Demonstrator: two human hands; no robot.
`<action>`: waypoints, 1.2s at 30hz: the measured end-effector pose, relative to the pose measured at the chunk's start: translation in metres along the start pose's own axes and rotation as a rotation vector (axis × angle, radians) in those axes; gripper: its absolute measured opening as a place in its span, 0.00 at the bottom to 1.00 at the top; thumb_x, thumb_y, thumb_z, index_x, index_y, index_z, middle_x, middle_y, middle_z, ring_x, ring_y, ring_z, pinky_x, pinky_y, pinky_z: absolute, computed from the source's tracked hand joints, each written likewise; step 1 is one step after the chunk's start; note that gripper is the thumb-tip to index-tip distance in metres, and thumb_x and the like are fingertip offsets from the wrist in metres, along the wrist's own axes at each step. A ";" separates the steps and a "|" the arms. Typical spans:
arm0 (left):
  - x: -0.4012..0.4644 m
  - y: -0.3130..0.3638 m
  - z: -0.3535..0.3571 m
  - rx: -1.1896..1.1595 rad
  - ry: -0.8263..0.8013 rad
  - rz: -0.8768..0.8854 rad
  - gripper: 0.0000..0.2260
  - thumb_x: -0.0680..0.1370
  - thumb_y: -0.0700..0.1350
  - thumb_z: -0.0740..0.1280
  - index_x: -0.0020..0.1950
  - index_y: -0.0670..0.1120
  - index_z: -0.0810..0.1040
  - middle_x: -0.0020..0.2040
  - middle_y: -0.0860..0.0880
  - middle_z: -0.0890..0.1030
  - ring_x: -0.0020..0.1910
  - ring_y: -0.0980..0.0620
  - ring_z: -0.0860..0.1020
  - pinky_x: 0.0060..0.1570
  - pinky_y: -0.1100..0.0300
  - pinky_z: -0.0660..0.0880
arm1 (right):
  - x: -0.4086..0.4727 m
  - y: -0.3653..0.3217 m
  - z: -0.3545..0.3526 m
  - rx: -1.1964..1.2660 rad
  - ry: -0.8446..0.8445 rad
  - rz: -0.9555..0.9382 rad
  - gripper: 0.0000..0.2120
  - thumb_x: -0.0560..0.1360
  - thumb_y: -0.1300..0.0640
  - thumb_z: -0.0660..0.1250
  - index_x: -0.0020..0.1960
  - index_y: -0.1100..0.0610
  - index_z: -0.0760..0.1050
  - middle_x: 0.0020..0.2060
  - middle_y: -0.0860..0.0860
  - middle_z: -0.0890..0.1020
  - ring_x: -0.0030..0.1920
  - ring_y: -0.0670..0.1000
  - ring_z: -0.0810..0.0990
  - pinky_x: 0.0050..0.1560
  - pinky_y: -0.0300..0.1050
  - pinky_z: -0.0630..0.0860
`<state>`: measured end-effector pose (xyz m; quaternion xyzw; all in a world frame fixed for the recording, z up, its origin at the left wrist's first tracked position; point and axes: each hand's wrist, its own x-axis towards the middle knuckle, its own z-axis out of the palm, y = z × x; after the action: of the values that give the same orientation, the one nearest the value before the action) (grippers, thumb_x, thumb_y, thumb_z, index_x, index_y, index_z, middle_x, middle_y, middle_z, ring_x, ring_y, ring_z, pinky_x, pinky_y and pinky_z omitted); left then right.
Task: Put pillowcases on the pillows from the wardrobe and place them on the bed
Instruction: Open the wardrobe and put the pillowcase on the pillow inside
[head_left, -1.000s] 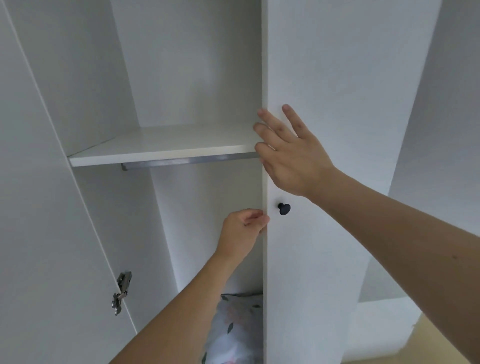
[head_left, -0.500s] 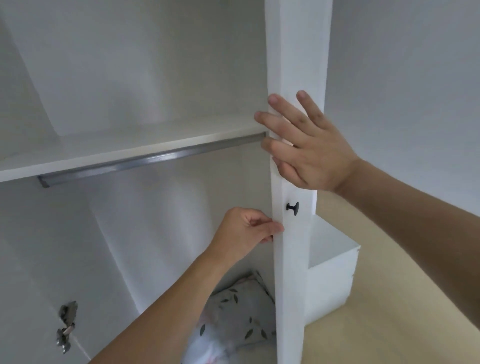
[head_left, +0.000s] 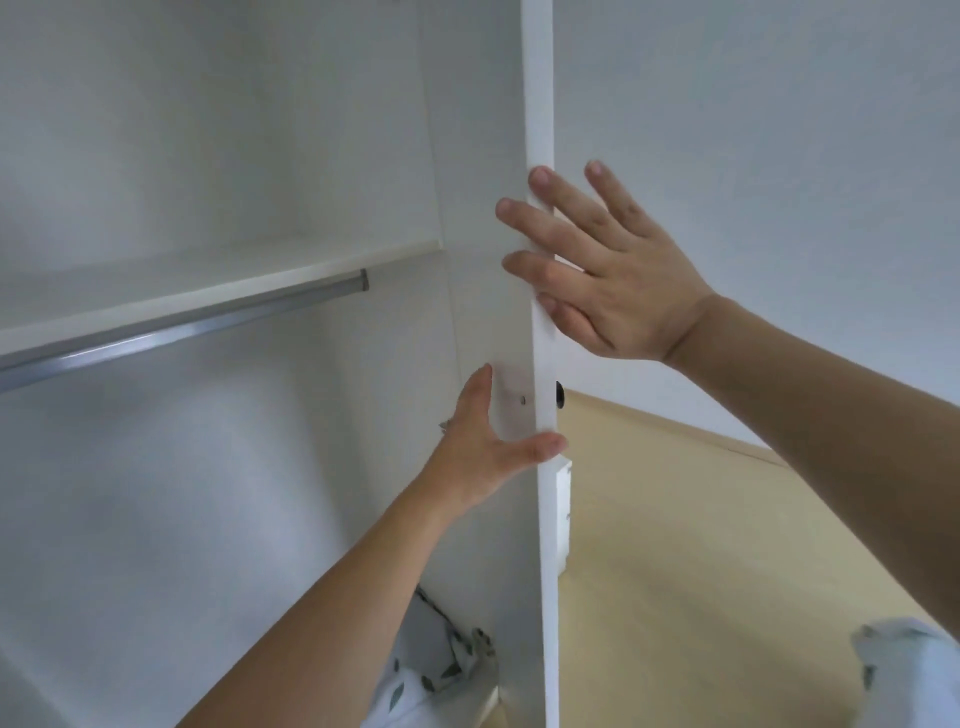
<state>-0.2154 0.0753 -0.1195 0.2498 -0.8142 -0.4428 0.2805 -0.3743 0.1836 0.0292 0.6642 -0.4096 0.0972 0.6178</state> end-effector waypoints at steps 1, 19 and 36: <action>0.005 0.002 0.006 0.000 -0.015 0.011 0.55 0.56 0.72 0.76 0.76 0.66 0.50 0.78 0.60 0.55 0.76 0.58 0.56 0.74 0.46 0.59 | -0.006 0.004 -0.002 -0.006 -0.020 0.012 0.20 0.79 0.53 0.52 0.63 0.58 0.75 0.74 0.57 0.62 0.75 0.62 0.57 0.74 0.62 0.51; 0.087 0.057 0.142 0.247 0.270 0.025 0.63 0.61 0.74 0.67 0.77 0.44 0.33 0.79 0.48 0.36 0.78 0.48 0.40 0.73 0.47 0.53 | -0.121 0.094 0.004 -0.161 -0.299 0.148 0.25 0.82 0.53 0.51 0.76 0.60 0.57 0.76 0.57 0.57 0.77 0.58 0.53 0.75 0.59 0.51; 0.140 -0.008 0.148 0.360 0.393 0.267 0.55 0.66 0.75 0.64 0.80 0.46 0.45 0.80 0.47 0.46 0.79 0.47 0.43 0.75 0.42 0.47 | -0.101 0.083 0.055 -0.079 -0.319 0.178 0.23 0.81 0.53 0.51 0.69 0.65 0.68 0.71 0.60 0.69 0.73 0.59 0.63 0.76 0.58 0.50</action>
<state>-0.4149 0.0661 -0.1603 0.2670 -0.8353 -0.1937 0.4400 -0.5154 0.1850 0.0139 0.6074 -0.5631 0.0288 0.5596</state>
